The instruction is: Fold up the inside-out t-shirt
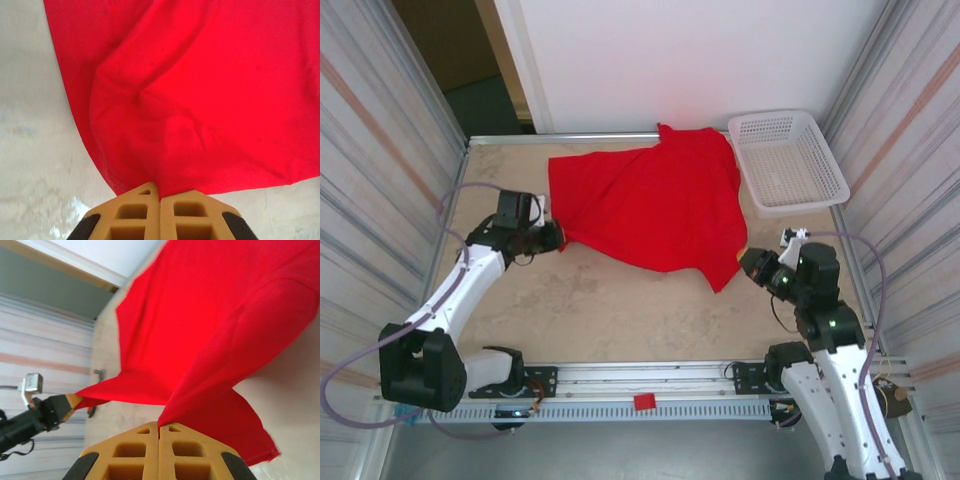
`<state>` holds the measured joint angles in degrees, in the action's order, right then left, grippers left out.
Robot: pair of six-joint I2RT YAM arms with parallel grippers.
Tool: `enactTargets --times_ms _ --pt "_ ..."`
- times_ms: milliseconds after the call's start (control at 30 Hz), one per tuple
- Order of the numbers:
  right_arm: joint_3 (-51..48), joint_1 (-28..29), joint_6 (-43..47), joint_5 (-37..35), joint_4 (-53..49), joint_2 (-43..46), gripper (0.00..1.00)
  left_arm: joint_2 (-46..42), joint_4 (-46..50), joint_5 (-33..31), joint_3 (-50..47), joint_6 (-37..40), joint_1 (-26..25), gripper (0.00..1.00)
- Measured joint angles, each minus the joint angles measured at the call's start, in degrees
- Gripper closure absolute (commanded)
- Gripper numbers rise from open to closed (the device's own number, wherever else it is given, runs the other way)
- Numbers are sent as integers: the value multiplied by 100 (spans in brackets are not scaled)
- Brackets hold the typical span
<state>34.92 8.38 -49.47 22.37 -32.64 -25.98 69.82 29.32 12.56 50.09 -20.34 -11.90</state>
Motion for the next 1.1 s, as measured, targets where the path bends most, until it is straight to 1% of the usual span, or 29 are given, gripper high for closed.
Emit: enactTargets --times_ms 200,367,467,567,633,767,1000,1100 --pt "-286 2 -114 -140 -944 651 100 94 264 -372 -634 -243 -105 95" --pt "-278 2 -238 -251 -1488 970 100 273 422 -566 -748 -293 -105 93" --pt "-83 2 -299 -442 -1932 1047 100 227 503 -645 -748 -315 -105 92" --pt "326 2 -369 -638 -2260 1075 100 83 658 -780 -715 -313 -109 90" --pt "522 2 -411 -772 -2387 1099 100 -39 787 -922 -623 -306 -125 90" --pt "560 2 -452 -896 -2566 1108 100 -94 949 -1110 -361 -238 -125 91" --pt "323 2 -560 -914 -2752 1161 100 -85 999 -1130 -339 -199 -136 93" --pt "240 2 -562 -909 -2769 1189 100 -118 997 -1115 -413 -203 -151 90"
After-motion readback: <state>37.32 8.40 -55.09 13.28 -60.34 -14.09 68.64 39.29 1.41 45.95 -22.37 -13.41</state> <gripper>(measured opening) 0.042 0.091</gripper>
